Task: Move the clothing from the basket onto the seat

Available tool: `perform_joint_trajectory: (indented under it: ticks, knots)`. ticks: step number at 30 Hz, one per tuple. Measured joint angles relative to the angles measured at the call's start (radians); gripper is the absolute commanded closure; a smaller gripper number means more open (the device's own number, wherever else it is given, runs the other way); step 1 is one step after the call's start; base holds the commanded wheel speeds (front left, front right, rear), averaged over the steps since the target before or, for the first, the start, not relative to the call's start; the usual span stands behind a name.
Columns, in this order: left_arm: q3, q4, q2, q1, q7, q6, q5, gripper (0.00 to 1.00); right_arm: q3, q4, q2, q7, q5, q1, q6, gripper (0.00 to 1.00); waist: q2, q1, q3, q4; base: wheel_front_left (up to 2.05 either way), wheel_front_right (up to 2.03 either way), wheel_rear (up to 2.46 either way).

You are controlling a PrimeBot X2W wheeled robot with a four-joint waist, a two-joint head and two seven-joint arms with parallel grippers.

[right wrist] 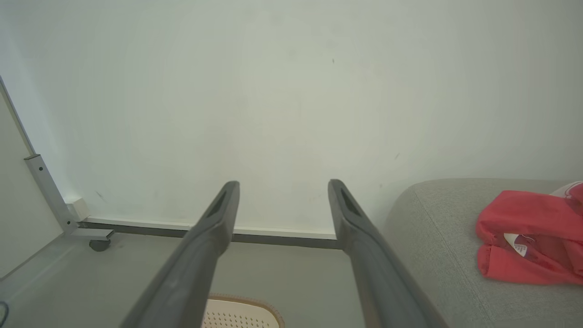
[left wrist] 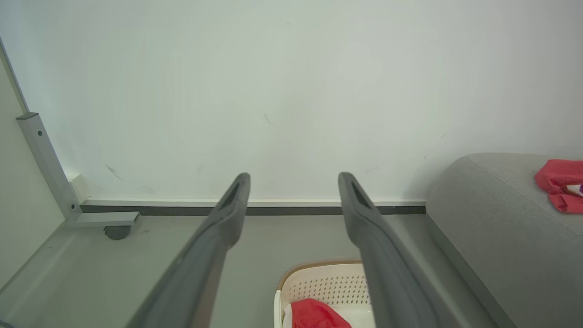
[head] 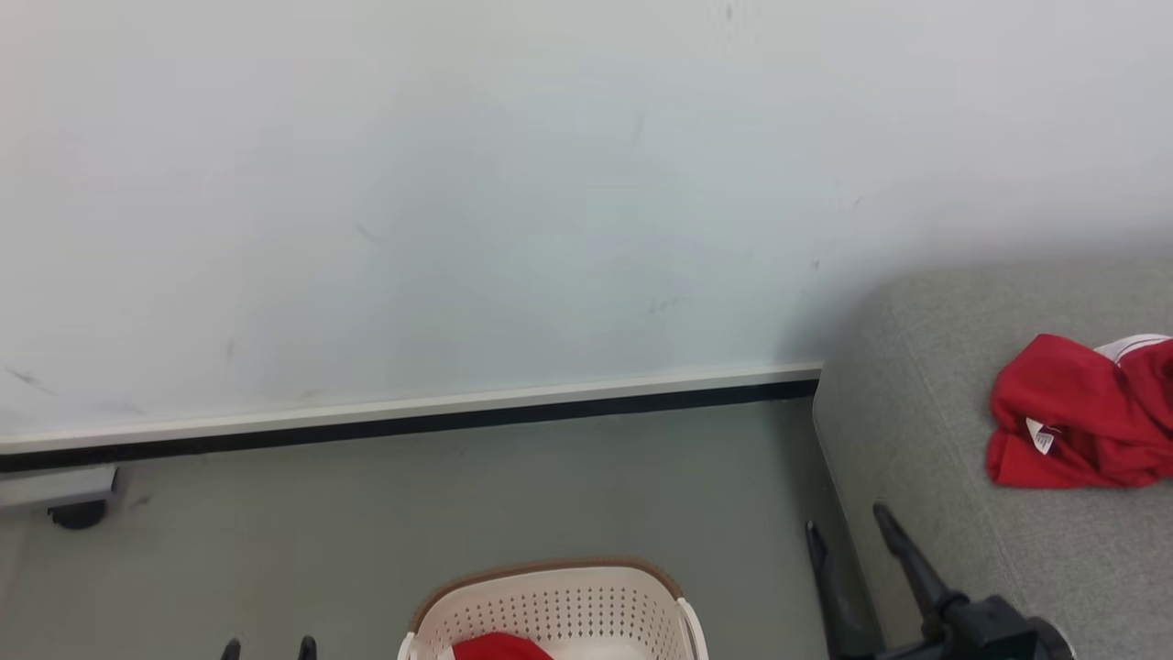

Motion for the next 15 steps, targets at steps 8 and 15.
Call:
perform_joint_trajectory:
  ticks: [8,15]
  knots:
    - [0.035,0.023,-0.042,0.032,0.000,-0.049,0.063,0.00,0.019,0.003,0.002,0.000,0.001,0.066,0.000,0.00,0.0000,0.0001,-0.020,-0.014,0.00,0.00,0.00]
    - [0.050,0.028,-0.062,0.033,0.000,-0.075,0.087,0.00,0.032,0.003,0.001,0.000,0.002,0.067,0.000,0.00,0.0000,0.0002,-0.012,-0.026,0.00,0.00,0.00]
